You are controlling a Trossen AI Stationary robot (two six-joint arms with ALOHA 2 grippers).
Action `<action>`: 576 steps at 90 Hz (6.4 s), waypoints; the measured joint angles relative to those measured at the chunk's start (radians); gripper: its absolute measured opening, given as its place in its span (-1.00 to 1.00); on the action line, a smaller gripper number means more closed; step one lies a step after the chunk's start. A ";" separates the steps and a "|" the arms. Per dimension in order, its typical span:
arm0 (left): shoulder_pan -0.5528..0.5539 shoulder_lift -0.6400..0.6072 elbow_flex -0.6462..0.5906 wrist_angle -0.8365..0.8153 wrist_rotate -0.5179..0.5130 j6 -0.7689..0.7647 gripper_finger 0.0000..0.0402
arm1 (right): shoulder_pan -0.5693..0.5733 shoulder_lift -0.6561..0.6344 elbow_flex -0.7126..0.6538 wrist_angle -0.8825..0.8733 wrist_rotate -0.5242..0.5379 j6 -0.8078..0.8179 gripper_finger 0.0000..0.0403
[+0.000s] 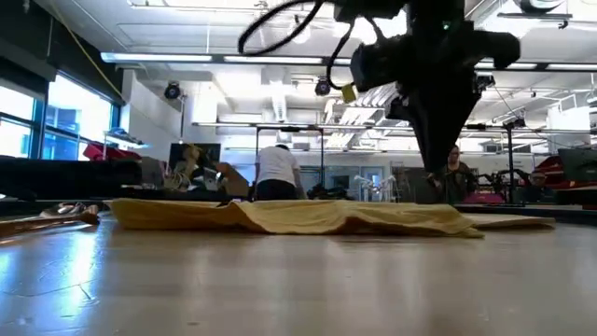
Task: Set table place
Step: Fold the yellow table napkin on the table
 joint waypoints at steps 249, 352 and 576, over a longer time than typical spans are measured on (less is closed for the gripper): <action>-0.058 0.757 -0.001 0.664 0.245 0.145 -0.30 | -0.103 -0.439 0.028 -0.067 -0.212 0.257 -1.00; -0.007 0.790 -0.001 0.562 0.337 0.154 -0.63 | -0.101 -0.437 0.028 -0.086 -0.200 0.259 -1.00; -0.169 0.540 0.000 -0.008 0.019 -0.146 -0.99 | 0.180 -0.450 -0.234 0.130 0.188 0.318 -1.00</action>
